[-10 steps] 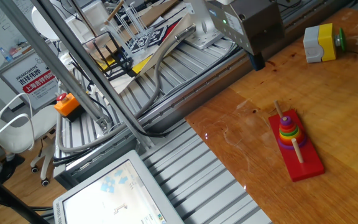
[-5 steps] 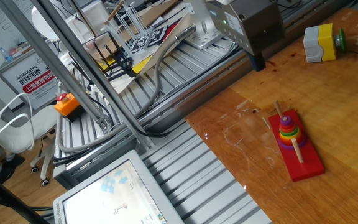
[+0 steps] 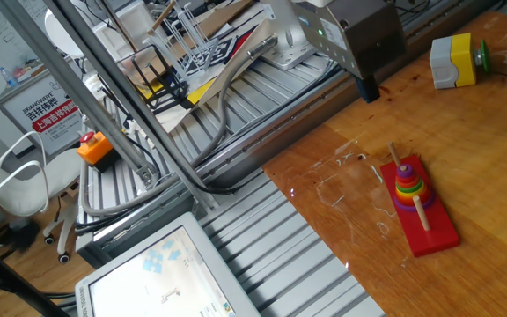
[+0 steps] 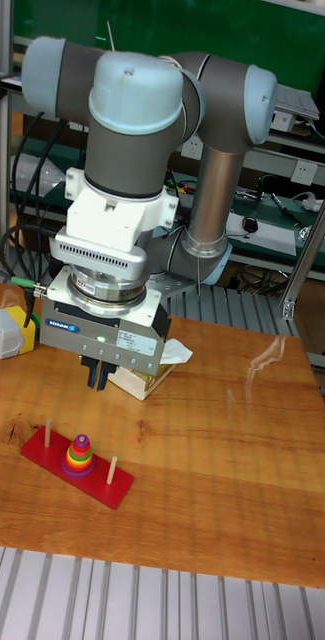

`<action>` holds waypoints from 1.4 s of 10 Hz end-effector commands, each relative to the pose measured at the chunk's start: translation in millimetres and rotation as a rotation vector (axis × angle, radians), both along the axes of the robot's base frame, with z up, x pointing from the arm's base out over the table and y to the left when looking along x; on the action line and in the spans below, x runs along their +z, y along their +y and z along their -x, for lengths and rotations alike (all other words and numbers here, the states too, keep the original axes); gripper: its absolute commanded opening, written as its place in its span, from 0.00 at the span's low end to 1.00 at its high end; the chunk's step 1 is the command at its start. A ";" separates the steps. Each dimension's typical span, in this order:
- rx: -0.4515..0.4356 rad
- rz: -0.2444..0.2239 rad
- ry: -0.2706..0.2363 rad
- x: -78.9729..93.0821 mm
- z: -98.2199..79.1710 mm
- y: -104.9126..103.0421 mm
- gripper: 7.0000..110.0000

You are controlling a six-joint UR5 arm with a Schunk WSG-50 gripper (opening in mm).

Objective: Take out one Hanoi block and throw it aside

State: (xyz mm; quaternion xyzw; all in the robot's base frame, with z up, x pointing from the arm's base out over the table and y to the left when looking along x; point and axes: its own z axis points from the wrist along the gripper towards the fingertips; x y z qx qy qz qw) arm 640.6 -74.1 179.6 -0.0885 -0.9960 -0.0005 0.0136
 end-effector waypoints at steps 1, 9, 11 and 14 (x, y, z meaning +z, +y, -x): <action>0.011 -0.015 0.003 -10.4 -4.0 -0.3 0.00; 0.036 -0.031 -0.044 -64.6 -8.8 -2.1 0.00; 0.033 -0.028 -0.065 -78.8 -11.6 0.7 0.00; 0.047 -0.023 -0.077 -89.6 -11.1 -1.3 0.00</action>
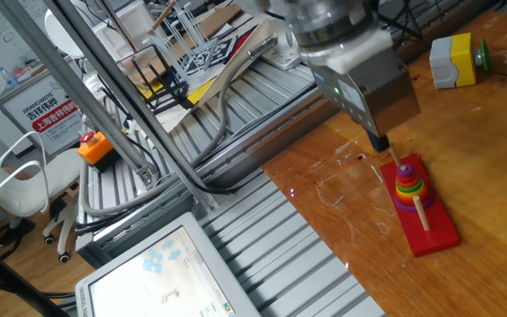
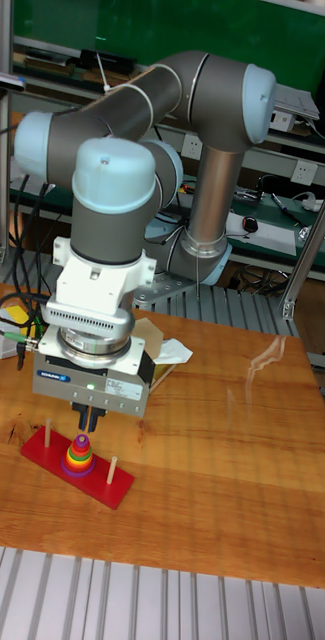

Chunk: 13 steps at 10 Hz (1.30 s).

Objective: Take out one Hanoi block and throw it aside

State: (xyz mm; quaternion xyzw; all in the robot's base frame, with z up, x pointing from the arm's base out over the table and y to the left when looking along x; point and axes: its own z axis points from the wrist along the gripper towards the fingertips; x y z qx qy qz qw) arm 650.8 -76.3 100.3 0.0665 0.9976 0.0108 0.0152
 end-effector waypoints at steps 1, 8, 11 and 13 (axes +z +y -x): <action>0.015 -0.007 -0.027 -10.6 0.5 -1.9 0.00; 0.027 -0.006 -0.051 -20.1 13.6 -7.3 0.00; 0.021 -0.006 -0.061 -20.7 16.7 -0.2 0.15; 0.023 0.000 -0.066 -23.7 18.9 -0.5 0.15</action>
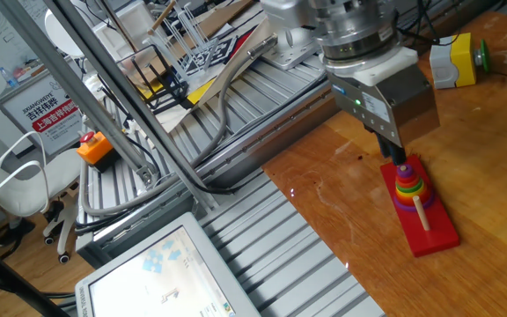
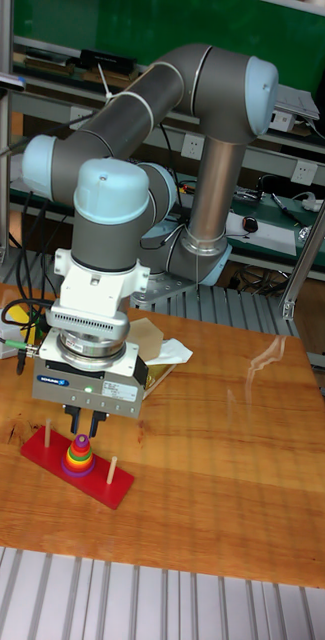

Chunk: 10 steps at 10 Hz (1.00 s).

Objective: Take out one Hanoi block and throw it aside

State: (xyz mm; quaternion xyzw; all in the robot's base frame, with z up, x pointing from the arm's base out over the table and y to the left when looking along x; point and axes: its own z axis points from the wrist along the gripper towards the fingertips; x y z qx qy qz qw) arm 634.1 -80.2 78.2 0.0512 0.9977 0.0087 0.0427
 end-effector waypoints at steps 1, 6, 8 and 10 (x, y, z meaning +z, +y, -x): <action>-0.010 -0.010 -0.012 -3.2 4.1 4.3 0.15; -0.004 -0.001 -0.029 -8.9 3.5 3.1 0.15; -0.004 -0.010 -0.032 -9.8 2.8 5.0 0.15; 0.000 -0.009 -0.034 -11.5 2.6 4.2 0.15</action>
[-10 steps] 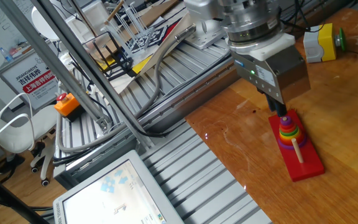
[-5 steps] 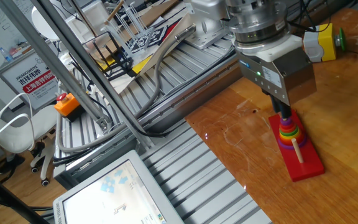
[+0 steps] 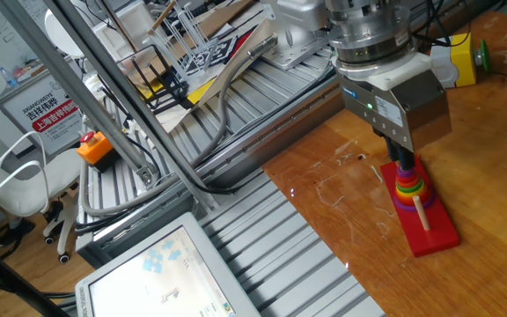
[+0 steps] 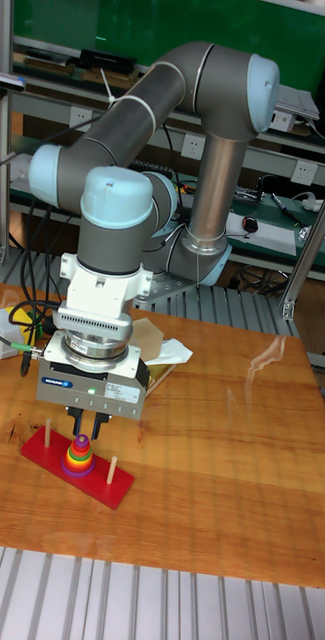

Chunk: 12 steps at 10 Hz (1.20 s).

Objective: Take out one Hanoi block and throw it aside

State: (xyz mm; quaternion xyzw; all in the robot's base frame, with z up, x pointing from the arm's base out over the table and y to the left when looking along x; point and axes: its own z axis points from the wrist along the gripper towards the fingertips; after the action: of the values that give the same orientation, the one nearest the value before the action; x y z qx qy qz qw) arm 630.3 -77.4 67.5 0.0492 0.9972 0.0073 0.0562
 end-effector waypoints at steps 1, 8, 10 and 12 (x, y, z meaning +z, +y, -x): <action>-0.001 -0.014 -0.010 -2.6 -1.6 0.5 0.15; 0.014 -0.024 -0.021 -7.1 -2.6 0.3 0.15; 0.015 -0.025 -0.023 -7.5 -2.6 0.3 0.15; 0.018 -0.025 -0.023 -8.4 -2.5 -0.1 0.15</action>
State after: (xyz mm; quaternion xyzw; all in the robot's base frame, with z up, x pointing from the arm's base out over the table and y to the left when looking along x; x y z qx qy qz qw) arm 631.9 -78.5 58.8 0.0387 0.9970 0.0146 0.0648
